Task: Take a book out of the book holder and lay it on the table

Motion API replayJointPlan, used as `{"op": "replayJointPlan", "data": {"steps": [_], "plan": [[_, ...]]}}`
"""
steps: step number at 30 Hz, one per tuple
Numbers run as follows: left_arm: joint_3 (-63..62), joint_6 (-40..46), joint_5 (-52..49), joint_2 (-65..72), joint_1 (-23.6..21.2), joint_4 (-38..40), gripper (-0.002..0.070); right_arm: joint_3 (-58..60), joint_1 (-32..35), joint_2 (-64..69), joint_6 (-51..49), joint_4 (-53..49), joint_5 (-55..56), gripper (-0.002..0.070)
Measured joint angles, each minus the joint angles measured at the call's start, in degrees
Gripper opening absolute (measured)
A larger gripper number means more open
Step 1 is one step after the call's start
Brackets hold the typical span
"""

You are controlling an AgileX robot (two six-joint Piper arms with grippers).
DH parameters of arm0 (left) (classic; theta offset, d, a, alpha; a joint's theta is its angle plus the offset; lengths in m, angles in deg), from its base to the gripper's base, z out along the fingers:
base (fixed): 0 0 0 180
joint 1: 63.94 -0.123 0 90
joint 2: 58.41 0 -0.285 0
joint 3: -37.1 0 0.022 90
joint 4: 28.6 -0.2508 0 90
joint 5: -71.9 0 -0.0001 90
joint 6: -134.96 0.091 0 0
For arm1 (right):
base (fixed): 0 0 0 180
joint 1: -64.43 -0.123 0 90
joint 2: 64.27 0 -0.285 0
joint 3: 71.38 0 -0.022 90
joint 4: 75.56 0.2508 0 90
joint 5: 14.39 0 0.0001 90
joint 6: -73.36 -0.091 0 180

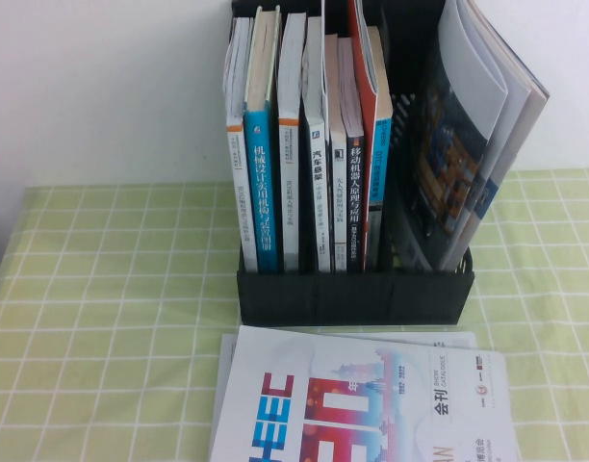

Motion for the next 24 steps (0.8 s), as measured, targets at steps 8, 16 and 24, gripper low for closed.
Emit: {"op": "replayJointPlan", "data": {"steps": [8, 16, 24], "plan": [[-27.5, 0.6, -37.3, 3.6, 0.0, 3.6, -0.0002, -24.9, 0.0, 2.3, -3.5, 0.2, -17.0, -0.0002], [-46.4, 4.4, -63.6, 23.1, 0.0, 3.1, -0.0002, -48.7, 0.0, 21.8, -6.0, 0.1, -46.1, -0.0002], [-46.9, 10.3, -78.5, 35.5, 0.0, 8.7, -0.0002, -56.4, 0.0, 38.7, 2.4, 0.1, -74.3, -0.0002]]}}
